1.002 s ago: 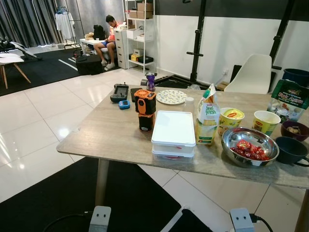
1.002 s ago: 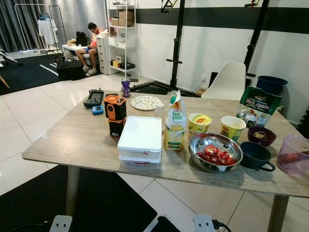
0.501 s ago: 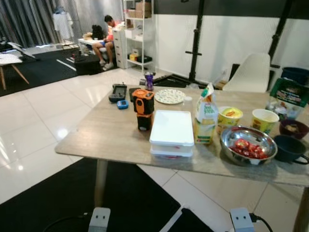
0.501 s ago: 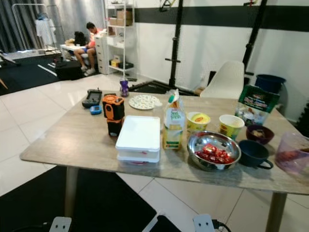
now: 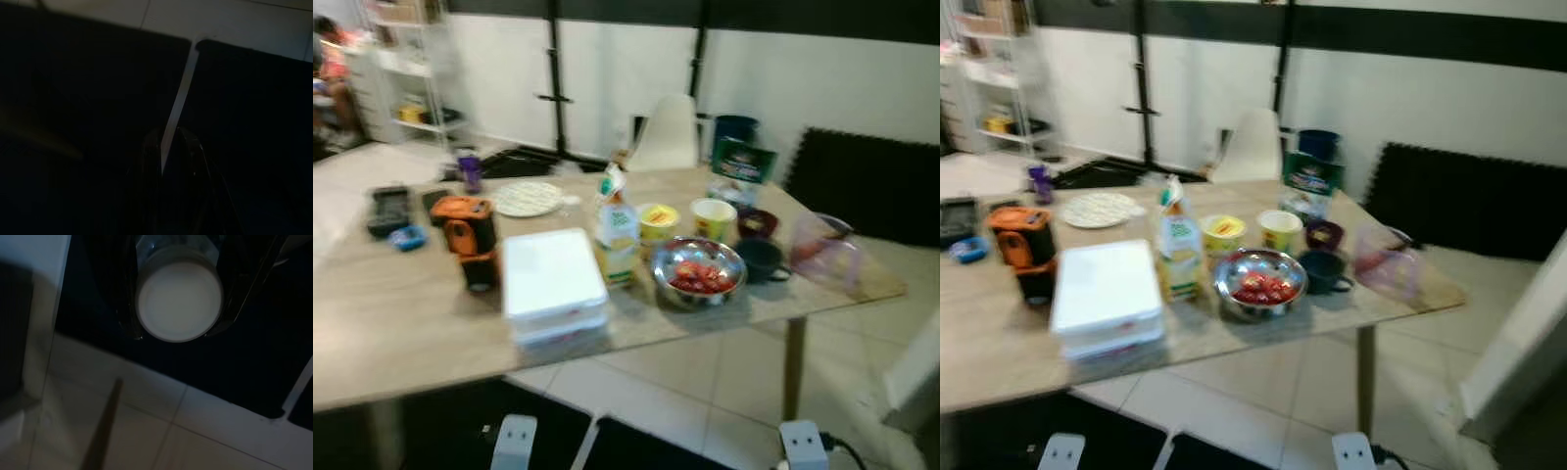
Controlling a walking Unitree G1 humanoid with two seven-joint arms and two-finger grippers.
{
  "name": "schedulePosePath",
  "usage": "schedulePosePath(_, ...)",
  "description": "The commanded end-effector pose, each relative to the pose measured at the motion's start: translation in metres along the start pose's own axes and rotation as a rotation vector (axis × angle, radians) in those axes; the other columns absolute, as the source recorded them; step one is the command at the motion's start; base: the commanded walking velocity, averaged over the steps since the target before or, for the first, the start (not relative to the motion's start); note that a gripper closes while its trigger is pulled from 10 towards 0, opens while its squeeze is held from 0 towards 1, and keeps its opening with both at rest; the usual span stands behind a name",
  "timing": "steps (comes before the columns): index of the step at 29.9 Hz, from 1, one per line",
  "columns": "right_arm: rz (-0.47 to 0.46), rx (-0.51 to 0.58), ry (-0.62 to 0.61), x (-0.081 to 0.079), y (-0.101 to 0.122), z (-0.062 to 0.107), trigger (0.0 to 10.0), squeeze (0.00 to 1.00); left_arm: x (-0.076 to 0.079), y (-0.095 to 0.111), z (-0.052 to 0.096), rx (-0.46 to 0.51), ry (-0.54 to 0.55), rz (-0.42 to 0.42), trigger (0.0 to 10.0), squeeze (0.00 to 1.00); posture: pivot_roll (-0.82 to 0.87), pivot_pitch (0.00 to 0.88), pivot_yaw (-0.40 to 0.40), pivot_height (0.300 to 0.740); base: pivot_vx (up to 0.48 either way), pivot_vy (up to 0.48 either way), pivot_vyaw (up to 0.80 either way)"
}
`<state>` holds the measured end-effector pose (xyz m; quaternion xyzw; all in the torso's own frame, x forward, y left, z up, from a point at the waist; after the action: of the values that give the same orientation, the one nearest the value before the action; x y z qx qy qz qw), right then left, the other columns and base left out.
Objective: Restocking fridge
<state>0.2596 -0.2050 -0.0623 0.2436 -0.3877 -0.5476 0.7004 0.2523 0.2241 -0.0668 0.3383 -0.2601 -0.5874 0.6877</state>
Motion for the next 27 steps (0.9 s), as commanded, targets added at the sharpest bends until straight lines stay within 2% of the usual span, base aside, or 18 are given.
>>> schedulePosePath(1,-0.01,0.005,-0.019,0.0057,0.0002,0.0002,10.0,0.0,-0.0017,-0.0016,0.0003,-0.011,-0.005,-0.02,10.0,0.0,-0.02,0.049,0.008,0.74,0.0,0.0,-0.8)
schedulePosePath(27,-0.019,-0.014,-0.032,0.0098,-0.0073,0.0028,10.0,0.0,-0.0002,-0.004,-0.0003,-0.045,-0.021,-0.057,10.0,0.0,-0.02,0.053,0.01,0.74,0.0,0.0,-0.8)
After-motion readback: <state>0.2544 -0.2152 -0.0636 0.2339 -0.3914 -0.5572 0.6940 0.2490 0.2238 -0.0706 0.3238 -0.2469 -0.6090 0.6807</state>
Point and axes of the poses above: a point about 5 cm out from each wrist's last joint towards the gripper, its own z axis pointing back from the gripper into the wrist, its own y axis along the axis of the wrist's last joint, x = y × z, the point moved 3 cm from there along -z, pointing out of the wrist towards the gripper, and after that the axes turned 10 degrees about z, right-handed, at the moved point
